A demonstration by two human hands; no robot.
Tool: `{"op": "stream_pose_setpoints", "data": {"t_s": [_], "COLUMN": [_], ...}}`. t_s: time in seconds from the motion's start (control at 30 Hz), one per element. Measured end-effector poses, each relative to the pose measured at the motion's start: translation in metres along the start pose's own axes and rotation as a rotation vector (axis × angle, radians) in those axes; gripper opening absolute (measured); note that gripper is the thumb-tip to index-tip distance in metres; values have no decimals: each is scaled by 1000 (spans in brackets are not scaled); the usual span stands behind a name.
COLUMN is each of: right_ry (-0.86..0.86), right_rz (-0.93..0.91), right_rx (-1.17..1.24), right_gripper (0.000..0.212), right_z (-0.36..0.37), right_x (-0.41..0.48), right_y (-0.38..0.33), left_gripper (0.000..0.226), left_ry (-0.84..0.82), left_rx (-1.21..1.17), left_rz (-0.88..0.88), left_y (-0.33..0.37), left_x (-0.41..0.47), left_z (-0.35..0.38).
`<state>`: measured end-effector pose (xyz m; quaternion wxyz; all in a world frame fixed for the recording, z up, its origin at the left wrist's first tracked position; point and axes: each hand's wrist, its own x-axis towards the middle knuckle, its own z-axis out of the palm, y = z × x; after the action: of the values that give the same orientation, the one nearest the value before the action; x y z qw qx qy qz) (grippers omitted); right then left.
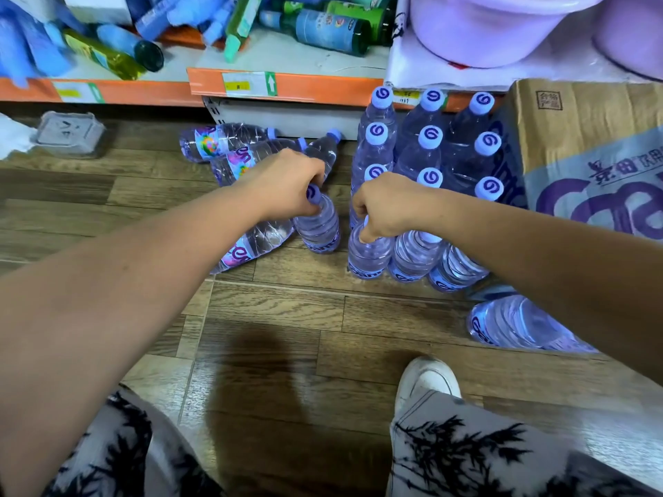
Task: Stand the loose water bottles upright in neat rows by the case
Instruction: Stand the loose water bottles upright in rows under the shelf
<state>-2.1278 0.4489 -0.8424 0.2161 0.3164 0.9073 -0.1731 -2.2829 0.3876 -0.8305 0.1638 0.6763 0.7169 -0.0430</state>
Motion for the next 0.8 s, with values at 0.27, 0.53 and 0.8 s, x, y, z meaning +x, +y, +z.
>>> {"op": "stream_pose_setpoints", "data": {"t_s": [0.27, 0.53, 0.8], "right_ry": [-46, -159, 0], "right_rz": [-22, -2, 11], "right_rx": [48, 120, 496], "right_gripper": [52, 52, 23], "right_z": [2, -15, -40], "right_x": [-1, -9, -9], "right_y": [6, 12, 39], "left_gripper": [27, 25, 39], "left_ry": [18, 35, 38], "left_rx": [-30, -25, 33], "left_rz": [-27, -28, -16], "left_y": [2, 5, 10], "left_x": [6, 15, 31], "left_z": [-1, 2, -3]}}
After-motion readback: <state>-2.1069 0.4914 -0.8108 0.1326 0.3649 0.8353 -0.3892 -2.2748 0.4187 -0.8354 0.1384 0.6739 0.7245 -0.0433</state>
